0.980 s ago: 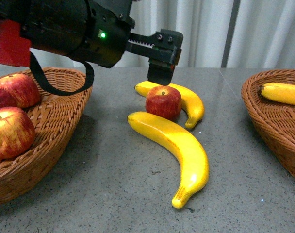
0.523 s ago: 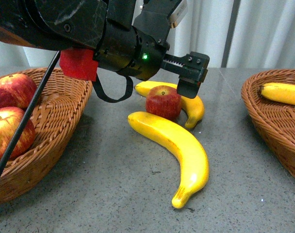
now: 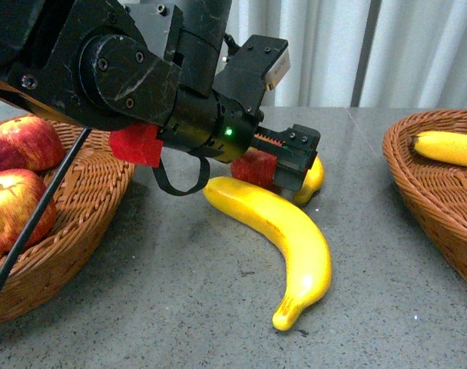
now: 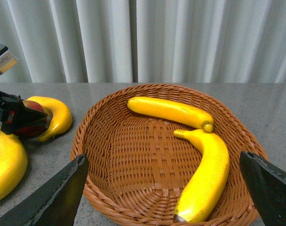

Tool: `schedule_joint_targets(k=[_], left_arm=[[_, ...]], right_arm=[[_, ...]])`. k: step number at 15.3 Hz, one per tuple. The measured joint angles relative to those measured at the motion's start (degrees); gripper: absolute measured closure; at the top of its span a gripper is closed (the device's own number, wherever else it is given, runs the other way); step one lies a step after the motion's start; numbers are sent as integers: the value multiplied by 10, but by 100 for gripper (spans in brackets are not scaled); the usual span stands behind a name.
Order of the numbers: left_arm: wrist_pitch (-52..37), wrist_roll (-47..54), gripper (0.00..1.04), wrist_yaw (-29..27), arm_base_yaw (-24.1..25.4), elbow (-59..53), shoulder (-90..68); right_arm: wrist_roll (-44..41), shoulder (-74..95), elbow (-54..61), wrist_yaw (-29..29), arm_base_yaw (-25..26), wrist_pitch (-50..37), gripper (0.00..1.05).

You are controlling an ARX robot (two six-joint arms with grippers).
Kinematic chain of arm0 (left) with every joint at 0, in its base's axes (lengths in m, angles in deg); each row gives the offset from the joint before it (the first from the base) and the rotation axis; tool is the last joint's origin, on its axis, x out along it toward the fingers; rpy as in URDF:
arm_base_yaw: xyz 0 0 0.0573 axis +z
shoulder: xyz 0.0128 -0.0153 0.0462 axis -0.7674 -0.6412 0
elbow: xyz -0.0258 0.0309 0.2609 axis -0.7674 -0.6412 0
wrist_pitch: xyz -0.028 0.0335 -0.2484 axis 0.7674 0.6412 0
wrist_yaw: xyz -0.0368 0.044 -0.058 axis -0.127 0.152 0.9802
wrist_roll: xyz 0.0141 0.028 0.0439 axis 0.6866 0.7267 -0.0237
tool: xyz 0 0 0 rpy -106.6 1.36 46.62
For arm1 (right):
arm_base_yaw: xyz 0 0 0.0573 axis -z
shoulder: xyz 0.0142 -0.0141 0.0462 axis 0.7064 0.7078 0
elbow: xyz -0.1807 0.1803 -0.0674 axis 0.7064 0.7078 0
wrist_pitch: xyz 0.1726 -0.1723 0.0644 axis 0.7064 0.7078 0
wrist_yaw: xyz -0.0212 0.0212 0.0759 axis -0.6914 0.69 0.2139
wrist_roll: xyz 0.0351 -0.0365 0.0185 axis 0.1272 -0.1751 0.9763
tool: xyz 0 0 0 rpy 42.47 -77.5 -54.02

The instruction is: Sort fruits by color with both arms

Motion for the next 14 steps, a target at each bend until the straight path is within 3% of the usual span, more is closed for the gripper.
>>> schedule_joint_targets(k=[1,4,6,11,14], left_arm=[[1,0,7,3,2,0,-4],[-3,0,31,17,3,0,-5],[-4,-2,37,24,4,0,-5],[3,-13,39,-3,2,0,14],[4,-30,39,-64,16,-33,118]], right_arm=[[0,0,0,0,0,0,7],[0,0,0,0,0,0,7],[0,0,0,0,0,0,7],[0,0,0,0,0,0,7],[0,0,0,0,0,0,7]])
